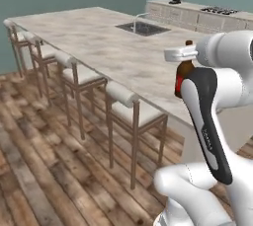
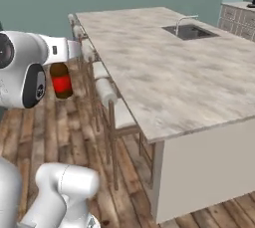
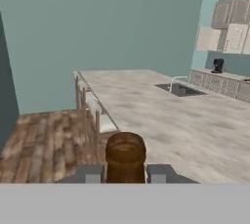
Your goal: Get the candle and the beer from the cabinet and move them to the dining counter.
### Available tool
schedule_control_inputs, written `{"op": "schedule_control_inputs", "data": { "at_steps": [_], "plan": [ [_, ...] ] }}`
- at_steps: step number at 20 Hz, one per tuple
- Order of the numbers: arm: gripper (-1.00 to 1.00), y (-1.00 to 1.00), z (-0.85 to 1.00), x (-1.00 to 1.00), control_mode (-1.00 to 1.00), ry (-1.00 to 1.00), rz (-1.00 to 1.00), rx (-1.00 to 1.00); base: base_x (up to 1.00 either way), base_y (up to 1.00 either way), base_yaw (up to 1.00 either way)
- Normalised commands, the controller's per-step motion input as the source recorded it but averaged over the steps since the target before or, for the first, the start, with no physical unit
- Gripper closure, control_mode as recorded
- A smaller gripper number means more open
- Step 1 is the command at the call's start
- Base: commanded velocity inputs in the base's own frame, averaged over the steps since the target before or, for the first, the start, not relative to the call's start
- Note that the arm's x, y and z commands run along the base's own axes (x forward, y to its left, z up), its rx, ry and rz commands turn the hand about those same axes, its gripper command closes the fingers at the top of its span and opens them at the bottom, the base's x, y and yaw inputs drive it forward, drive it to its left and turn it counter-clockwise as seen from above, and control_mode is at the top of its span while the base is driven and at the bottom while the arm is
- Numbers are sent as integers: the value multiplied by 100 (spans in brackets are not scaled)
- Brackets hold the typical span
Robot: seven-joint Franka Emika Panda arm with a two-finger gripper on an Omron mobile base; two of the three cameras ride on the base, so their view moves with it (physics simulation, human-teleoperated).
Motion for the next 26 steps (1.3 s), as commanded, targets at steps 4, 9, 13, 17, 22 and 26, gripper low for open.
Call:
{"op": "schedule_control_inputs", "data": {
  "at_steps": [4,9,13,17,22,26],
  "plan": [
    [100,0,0,0,100,0,0,0,4,66,-79],
    [100,0,0,0,100,0,0,0,21,73,-78],
    [100,0,0,0,100,0,0,0,50,95,-62],
    [100,0,0,0,100,0,0,0,23,100,-42],
    [100,0,0,0,100,0,0,0,44,100,-30],
    [100,0,0,0,100,0,0,0,51,100,-33]
  ]
}}
